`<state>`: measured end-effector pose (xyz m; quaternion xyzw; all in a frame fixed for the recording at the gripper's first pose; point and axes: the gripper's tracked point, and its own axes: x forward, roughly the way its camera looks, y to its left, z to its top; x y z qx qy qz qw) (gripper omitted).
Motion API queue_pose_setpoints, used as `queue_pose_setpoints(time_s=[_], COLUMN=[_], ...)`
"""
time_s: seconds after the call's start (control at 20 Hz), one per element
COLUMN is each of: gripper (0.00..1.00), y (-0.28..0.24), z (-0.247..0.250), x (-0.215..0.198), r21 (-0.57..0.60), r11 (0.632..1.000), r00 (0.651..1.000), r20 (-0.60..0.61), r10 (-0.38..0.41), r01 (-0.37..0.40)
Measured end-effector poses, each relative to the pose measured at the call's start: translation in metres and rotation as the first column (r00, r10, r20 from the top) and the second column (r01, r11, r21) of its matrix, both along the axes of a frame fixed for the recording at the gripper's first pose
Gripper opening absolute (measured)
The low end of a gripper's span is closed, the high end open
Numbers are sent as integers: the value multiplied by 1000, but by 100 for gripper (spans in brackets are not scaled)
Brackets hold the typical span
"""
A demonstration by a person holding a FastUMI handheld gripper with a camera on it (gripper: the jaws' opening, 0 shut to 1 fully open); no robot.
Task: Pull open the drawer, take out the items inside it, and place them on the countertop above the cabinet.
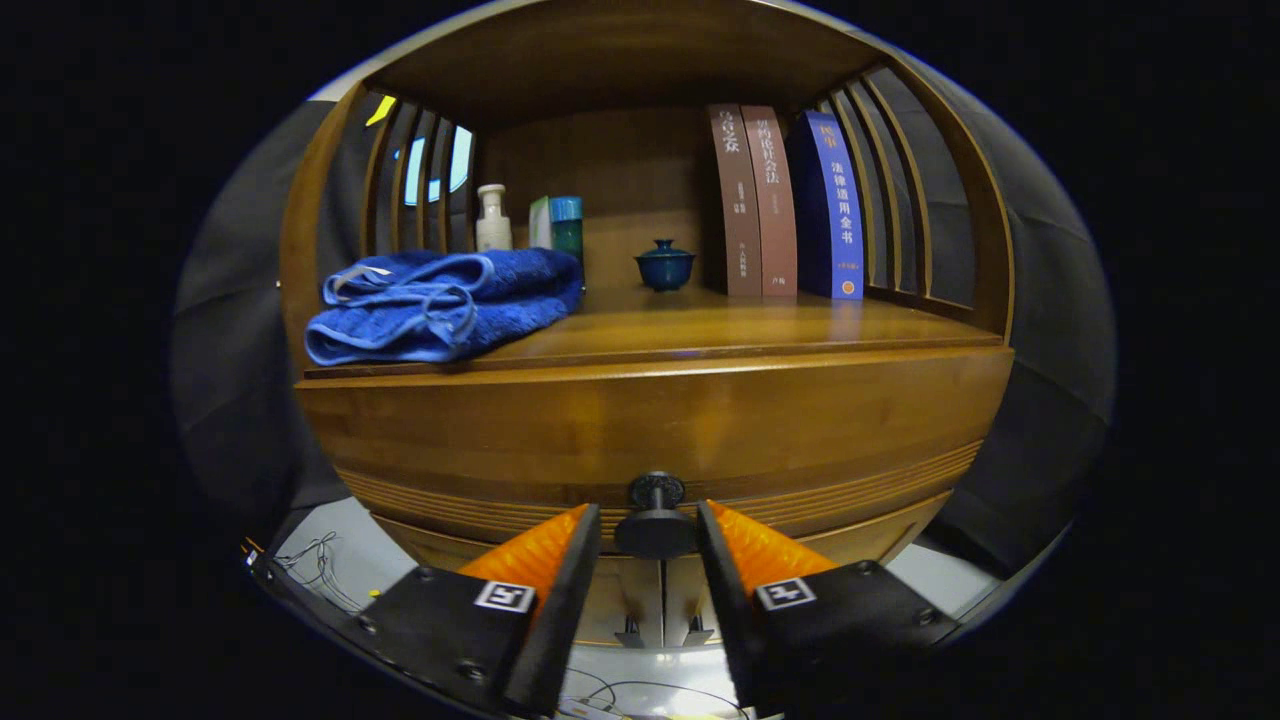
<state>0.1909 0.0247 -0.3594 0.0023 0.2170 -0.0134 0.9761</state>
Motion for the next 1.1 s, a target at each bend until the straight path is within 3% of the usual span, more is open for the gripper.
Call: queue_pose_setpoints(time_s=[0.1, 0.3, 0.55, 1.1], gripper=[52, 36, 36, 35], y=[-1, -1, -1, -5], z=[-1, 0, 2, 18], x=[5, 1, -21, -131], r21=[-1, -11, 5, 6], r11=[1000, 1000, 1000, 1000], r00=[1000, 1000, 1000, 1000], r20=[16, 5, -8, -16], r10=[3, 8, -8, 12], r01=[-3, -8, 8, -11])
